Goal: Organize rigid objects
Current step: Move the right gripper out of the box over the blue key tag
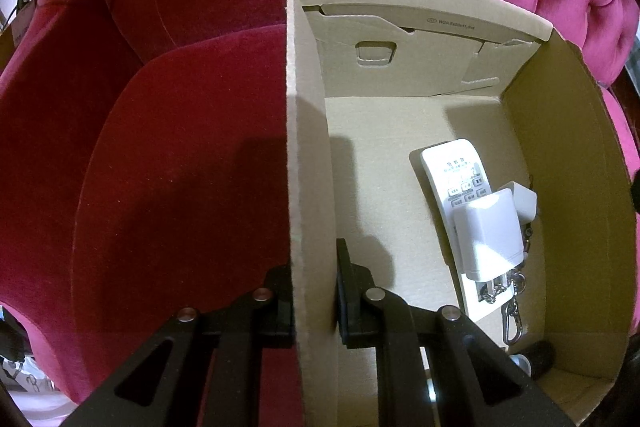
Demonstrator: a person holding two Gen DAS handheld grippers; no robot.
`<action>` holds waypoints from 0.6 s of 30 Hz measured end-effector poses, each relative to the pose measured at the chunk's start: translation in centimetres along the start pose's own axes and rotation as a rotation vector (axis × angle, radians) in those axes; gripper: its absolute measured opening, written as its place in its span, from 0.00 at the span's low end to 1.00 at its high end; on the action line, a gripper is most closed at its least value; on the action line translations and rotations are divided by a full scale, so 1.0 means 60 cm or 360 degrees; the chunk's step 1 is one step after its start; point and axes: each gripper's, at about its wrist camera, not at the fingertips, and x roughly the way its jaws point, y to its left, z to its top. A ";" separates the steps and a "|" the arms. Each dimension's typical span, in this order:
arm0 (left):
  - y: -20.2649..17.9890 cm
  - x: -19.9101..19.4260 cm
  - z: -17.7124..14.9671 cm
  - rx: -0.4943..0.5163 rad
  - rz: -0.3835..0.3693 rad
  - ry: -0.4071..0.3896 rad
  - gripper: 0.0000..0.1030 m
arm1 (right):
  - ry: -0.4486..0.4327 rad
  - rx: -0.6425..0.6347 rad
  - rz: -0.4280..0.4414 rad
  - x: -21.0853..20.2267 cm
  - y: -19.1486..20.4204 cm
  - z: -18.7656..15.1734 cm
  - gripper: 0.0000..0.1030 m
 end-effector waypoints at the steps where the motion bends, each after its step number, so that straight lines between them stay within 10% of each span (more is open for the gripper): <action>1: 0.000 0.000 0.000 0.0000 0.0000 0.0000 0.14 | -0.0006 0.0004 0.0000 -0.003 -0.006 0.000 0.94; 18: -0.003 0.001 0.001 0.0006 0.0012 0.0003 0.14 | -0.0086 0.0012 -0.0096 -0.041 -0.098 -0.040 0.98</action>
